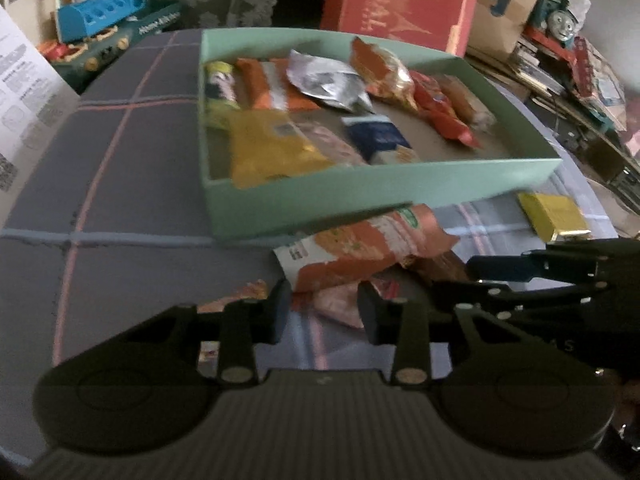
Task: Organize snacks
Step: 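Grasp orange snack bag with left tool while right grasps brown gold-foil bar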
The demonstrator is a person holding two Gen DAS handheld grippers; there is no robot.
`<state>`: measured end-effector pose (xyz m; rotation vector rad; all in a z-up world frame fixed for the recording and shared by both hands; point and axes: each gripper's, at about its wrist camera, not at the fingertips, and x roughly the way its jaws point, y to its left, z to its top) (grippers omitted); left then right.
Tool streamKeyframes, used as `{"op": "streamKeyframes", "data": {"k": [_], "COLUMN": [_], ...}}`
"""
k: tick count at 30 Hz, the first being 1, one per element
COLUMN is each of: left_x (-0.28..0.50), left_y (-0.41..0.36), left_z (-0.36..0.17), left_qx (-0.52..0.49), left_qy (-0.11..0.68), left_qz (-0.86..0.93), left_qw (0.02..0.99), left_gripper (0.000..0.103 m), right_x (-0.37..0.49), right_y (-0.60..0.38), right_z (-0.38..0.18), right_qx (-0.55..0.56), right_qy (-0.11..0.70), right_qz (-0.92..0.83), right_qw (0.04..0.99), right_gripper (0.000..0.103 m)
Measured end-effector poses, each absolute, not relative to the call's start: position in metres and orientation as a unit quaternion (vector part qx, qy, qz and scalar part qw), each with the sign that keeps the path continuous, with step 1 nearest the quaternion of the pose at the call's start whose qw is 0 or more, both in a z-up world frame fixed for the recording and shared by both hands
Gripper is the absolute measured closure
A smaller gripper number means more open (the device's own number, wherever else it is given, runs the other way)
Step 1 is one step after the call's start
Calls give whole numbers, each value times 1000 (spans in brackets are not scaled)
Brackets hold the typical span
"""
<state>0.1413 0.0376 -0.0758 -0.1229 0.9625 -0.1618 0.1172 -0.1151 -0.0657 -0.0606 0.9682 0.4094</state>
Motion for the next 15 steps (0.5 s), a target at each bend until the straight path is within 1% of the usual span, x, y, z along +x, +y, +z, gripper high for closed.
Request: {"op": "streamKeyframes", "data": {"k": [6,8,10,15], "left_x": [136,132,128,113], "left_y": [14,4,-6,-24], "left_z": [-77,-78,-78,-66], "left_qx": [-54,-50,-46,-17], "left_qy": [473,478,485,483], "left_qz": [-99,-110,-121,-154], "left_qw": [874,870,865,862], "left_gripper": [64,60,58,56], "right_x": [103,98,94,84], "right_y": [-148,-162,-175,-205], "right_z": [-64,-63,-62,-62], "right_qx": [-5,9,20,43], "right_qy": [463,463,462,460], "right_qz": [167,152,140,111], "right_qw": [870,873,875,880], "right_gripper": [63,63,63,63]}}
